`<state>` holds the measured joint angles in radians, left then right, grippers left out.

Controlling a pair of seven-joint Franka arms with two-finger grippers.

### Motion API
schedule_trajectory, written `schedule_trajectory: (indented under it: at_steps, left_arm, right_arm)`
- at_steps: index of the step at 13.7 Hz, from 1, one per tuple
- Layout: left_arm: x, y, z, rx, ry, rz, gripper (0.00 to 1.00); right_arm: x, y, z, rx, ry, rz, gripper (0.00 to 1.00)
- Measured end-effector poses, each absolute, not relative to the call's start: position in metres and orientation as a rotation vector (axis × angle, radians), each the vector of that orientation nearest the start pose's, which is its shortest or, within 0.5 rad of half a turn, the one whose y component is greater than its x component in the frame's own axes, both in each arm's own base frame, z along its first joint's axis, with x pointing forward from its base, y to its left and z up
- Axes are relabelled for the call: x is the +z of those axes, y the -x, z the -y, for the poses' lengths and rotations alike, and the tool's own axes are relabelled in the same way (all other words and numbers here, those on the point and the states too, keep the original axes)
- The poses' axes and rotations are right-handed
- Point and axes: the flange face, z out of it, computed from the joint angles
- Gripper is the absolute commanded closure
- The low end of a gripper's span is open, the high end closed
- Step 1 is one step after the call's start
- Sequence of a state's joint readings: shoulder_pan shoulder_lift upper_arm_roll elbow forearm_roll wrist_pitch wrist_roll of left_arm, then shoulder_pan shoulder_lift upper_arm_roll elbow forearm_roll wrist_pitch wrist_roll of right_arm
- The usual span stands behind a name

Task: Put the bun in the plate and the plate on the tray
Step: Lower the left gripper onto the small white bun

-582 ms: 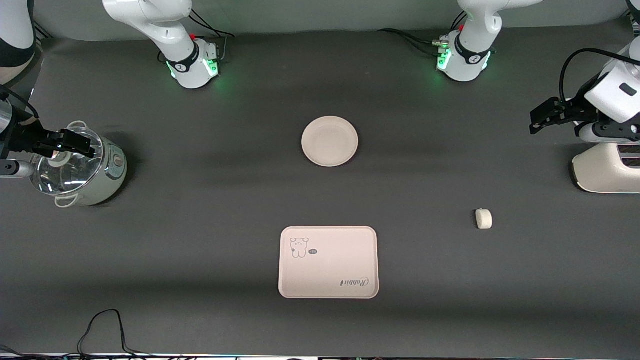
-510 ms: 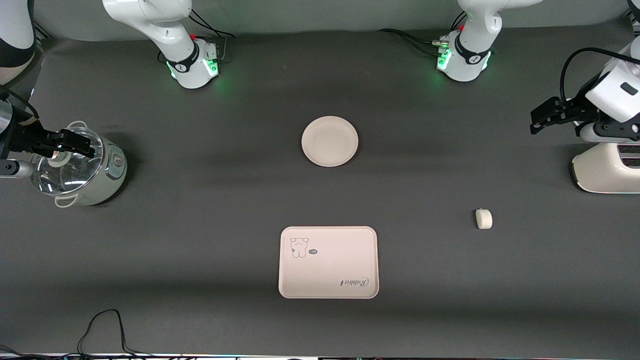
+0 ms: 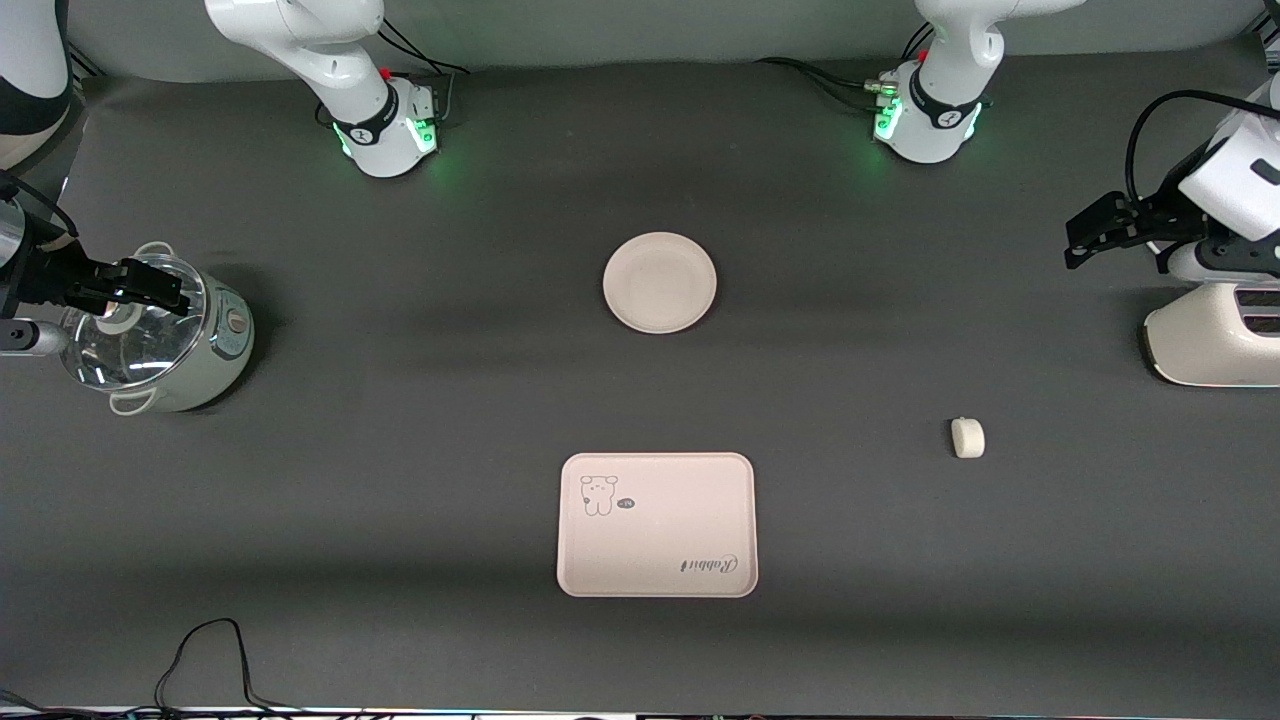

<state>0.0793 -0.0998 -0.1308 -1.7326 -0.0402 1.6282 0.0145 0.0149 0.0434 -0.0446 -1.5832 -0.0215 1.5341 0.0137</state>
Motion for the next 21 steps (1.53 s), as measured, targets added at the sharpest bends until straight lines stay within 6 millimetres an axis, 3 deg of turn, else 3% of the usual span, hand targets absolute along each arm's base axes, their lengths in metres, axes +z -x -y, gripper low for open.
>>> schedule_trajectory:
  at_steps: [3, 7, 11, 13, 17, 21]
  left_arm:
    - [0.576, -0.55, 0.034, 0.0, 3.175, -0.099, 0.0]
    - [0.493, -0.602, 0.029, -0.021, 3.163, -0.105, 0.0]
    - [0.413, -0.634, 0.028, -0.012, 3.126, -0.144, 0.0]
    - [0.374, -0.638, 0.03, -0.051, 3.128, -0.147, 0.0]
    - [0.301, -0.626, 0.032, -0.079, 3.134, -0.148, 0.0]
    - [0.258, -0.619, 0.031, -0.017, 3.129, -0.146, 0.0]
  right_arm:
    - [0.591, -0.562, 0.019, 0.147, 3.16, -0.068, 0.0]
    - [0.591, -0.562, 0.019, 0.148, 3.16, -0.068, 0.0]
    - [0.591, -0.562, 0.018, 0.149, 3.16, -0.068, 0.0]
    - [0.591, -0.562, 0.018, 0.149, 3.16, -0.068, 0.0]
    - [0.59, -0.562, 0.018, 0.15, 3.16, -0.068, 0.0]
    - [0.59, -0.562, 0.018, 0.15, 3.16, -0.068, 0.0]
